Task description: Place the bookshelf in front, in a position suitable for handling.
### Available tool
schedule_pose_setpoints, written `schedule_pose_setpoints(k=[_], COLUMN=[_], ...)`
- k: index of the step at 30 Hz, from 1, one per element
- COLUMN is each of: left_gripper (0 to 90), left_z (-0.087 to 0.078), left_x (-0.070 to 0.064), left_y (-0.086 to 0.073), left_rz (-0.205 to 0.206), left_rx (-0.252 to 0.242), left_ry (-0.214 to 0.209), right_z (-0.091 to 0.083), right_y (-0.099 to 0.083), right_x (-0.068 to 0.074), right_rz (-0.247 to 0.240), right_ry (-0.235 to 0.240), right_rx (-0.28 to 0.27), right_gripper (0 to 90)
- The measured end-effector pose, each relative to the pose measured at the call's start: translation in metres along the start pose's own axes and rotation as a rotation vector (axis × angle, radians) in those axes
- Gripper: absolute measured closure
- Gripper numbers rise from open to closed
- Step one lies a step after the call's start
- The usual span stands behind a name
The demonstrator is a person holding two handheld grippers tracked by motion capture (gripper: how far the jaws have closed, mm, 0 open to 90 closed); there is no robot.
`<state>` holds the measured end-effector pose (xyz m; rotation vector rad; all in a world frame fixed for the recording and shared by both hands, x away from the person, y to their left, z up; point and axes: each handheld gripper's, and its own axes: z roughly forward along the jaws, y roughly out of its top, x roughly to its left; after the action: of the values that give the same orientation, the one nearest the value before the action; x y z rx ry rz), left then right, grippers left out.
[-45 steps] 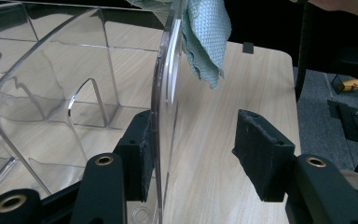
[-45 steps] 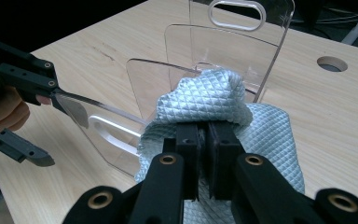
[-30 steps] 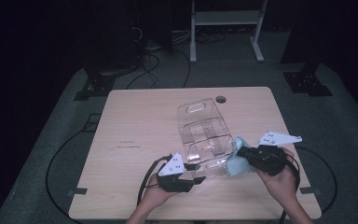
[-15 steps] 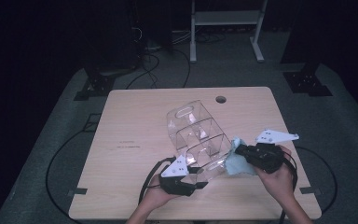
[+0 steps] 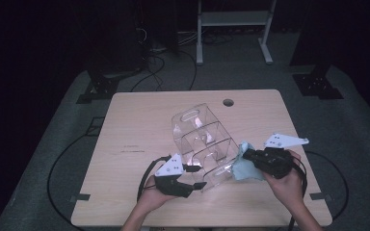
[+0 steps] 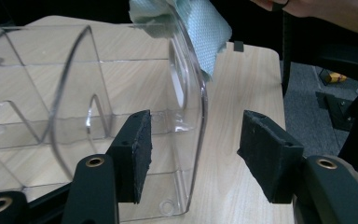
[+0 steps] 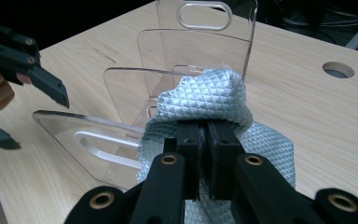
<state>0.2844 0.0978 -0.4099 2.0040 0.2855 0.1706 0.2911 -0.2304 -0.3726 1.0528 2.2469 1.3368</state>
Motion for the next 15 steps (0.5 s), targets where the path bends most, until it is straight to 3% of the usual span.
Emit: schedule_pose_setpoints(k=[5,11,15], left_gripper=[41.9,36.5,27.1], left_z=[-0.01,-0.018,-0.015], left_x=[0.005,0.023,0.032], left_y=[0.002,0.001,-0.001], left_rz=[-0.003,-0.031,-0.042], left_rx=[-0.017,-0.026,-0.015], left_ry=[0.029,0.112,0.164], right_z=[0.0,0.0,0.0], right_y=[0.0,0.001,0.001], right_x=[0.0,0.0,-0.001], right_rz=[-0.003,-0.003,-0.005], right_ry=[0.0,0.001,0.006], right_rx=[0.001,0.003,0.006], right_gripper=[85.0,85.0,85.0])
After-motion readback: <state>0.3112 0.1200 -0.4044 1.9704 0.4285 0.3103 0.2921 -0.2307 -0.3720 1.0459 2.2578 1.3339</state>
